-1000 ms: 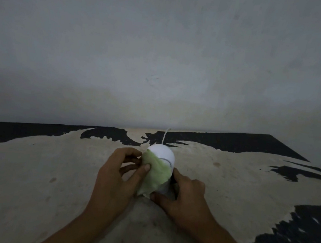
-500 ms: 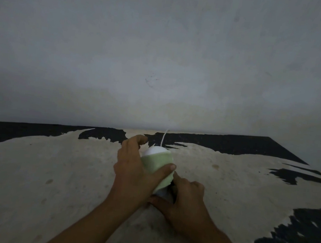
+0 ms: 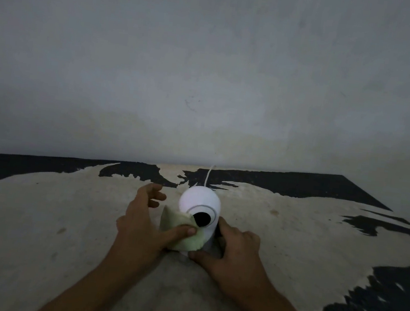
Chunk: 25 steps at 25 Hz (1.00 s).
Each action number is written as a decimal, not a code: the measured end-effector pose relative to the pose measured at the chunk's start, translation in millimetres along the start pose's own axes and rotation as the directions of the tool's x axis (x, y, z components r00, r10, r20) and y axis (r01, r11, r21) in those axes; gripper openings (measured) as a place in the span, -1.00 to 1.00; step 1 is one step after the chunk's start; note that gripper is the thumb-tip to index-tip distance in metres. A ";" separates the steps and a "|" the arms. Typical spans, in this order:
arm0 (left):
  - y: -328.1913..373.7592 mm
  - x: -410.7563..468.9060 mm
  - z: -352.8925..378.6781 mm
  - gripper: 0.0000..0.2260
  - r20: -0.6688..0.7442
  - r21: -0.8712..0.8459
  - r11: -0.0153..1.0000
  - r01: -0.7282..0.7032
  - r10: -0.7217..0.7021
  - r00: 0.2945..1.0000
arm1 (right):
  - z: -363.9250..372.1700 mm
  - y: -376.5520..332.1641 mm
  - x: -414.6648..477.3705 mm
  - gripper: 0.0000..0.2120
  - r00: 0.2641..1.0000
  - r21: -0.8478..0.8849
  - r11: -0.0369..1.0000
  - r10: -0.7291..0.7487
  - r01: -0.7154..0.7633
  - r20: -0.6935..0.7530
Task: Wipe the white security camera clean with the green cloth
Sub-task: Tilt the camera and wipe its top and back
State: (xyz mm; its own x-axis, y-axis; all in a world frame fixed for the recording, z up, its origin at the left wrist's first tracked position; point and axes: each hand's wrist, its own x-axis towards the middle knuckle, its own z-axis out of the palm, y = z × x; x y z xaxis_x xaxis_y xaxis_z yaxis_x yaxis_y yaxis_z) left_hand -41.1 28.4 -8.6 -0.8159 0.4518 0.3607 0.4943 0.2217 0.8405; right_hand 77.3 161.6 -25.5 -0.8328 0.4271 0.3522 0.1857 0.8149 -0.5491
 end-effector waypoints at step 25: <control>27.4 3.3 10.9 -0.13 -0.195 0.057 0.996 -0.064 0.074 0.978 | -0.1 -0.4 2.0 -0.43 0.999 0.109 0.994 0.033 -0.031 -0.019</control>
State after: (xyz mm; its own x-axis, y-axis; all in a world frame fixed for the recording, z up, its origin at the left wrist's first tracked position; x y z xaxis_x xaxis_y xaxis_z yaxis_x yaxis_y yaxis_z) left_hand -27.0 45.3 11.3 -0.8200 0.2893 0.4939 0.5618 0.2416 0.7912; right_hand 75.6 162.2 -24.5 -0.8161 0.4612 0.3484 0.1533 0.7539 -0.6388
